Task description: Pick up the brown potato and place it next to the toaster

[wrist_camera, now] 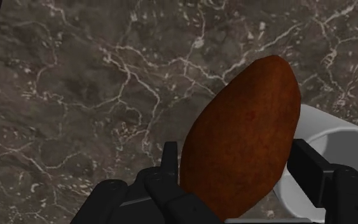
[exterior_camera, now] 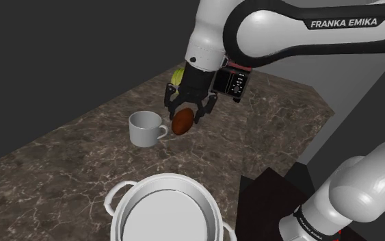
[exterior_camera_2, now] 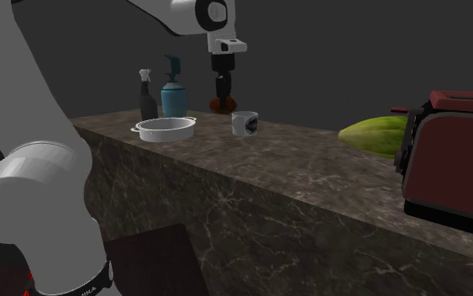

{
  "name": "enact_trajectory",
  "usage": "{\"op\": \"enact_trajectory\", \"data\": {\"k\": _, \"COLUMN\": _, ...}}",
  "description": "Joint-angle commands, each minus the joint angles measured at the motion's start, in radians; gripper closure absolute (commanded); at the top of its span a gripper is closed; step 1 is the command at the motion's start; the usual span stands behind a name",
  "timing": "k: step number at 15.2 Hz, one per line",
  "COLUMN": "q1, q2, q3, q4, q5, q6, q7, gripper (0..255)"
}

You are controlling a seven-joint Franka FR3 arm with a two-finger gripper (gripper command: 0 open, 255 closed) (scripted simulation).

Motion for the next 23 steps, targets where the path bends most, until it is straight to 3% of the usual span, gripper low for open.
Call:
{"op": "enact_trajectory", "data": {"k": 1, "q1": -0.002, "q2": 0.000, "q3": -0.003, "q4": 0.026, "q5": -0.002, "q6": -0.026, "q7": -0.001, "gripper": 255}}
{"op": "enact_trajectory", "data": {"k": 23, "q1": -0.011, "q2": 0.057, "q3": -0.002, "q4": 0.376, "q5": -0.040, "q6": -0.327, "q7": 0.034, "gripper": 255}}
